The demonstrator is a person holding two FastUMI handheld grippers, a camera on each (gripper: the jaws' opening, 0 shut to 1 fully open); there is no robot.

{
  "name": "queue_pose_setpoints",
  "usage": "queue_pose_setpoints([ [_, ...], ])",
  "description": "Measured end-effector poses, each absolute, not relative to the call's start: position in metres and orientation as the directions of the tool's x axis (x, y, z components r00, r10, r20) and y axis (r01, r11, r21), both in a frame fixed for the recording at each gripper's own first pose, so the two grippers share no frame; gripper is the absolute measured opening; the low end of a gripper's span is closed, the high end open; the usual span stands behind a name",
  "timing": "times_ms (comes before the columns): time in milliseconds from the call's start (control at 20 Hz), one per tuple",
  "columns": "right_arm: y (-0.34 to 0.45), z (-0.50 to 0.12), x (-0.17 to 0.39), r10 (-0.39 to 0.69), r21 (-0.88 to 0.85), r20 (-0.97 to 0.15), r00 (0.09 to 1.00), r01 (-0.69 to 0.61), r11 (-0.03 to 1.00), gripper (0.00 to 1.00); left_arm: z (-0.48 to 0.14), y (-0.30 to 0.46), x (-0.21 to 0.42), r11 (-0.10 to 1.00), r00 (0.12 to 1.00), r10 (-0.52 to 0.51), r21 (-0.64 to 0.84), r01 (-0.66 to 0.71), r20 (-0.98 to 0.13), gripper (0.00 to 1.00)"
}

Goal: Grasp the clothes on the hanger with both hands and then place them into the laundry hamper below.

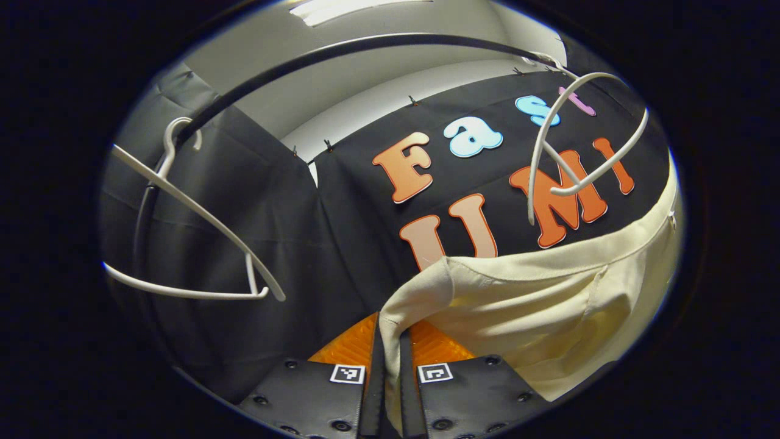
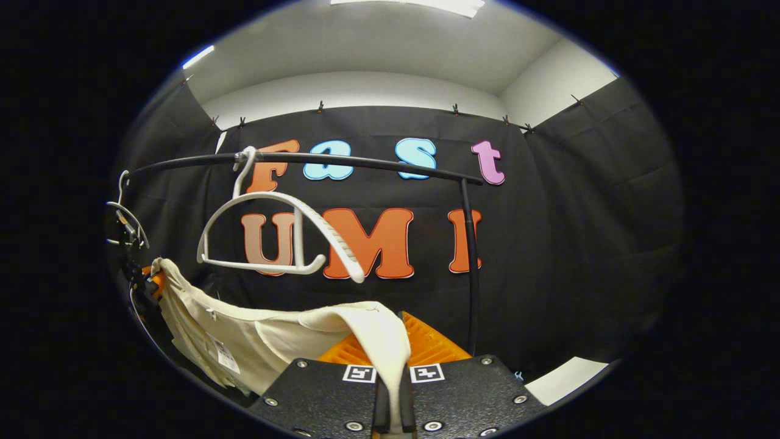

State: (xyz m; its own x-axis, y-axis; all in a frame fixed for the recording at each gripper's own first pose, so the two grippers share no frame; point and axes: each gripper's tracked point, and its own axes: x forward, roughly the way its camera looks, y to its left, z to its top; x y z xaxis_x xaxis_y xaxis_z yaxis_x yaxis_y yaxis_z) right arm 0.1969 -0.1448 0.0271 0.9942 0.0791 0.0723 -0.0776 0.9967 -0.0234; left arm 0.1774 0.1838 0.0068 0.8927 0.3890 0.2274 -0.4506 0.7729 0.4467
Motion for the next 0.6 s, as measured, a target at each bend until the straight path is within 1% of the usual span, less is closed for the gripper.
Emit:
queue_pose_setpoints([
  [200,-0.114,0.02,0.157,0.128,-0.017,0.054,0.99,-0.127,0.992,0.06,-0.009,0.179,0.121,0.814,0.9,0.412,0.385,-0.434,0.143,0.18],
  [350,-0.076,0.006,0.126,0.202,-0.039,0.024,0.979,-0.201,0.979,0.06,-0.026,0.147,0.083,0.88,0.939,0.342,0.336,-0.336,0.043,0.19],
  [450,-0.037,-0.006,0.115,0.279,-0.038,-0.004,0.96,-0.279,0.96,0.05,-0.048,0.124,0.065,0.932,0.959,0.28,0.253,-0.26,-0.049,0.19],
  [500,-0.015,-0.012,0.114,0.318,-0.032,-0.017,0.948,-0.318,0.947,0.1,-0.059,0.113,0.062,0.954,0.965,0.248,0.197,-0.228,-0.088,0.19],
  [550,0.005,-0.018,0.112,0.354,-0.025,-0.034,0.935,-0.355,0.935,0.06,-0.067,0.105,0.062,0.967,0.967,0.223,0.153,-0.204,-0.121,0.18],
  [600,0.023,-0.028,0.109,0.39,-0.016,-0.053,0.919,-0.391,0.92,0.06,-0.072,0.098,0.061,0.973,0.966,0.213,0.118,-0.197,-0.146,0.19],
])
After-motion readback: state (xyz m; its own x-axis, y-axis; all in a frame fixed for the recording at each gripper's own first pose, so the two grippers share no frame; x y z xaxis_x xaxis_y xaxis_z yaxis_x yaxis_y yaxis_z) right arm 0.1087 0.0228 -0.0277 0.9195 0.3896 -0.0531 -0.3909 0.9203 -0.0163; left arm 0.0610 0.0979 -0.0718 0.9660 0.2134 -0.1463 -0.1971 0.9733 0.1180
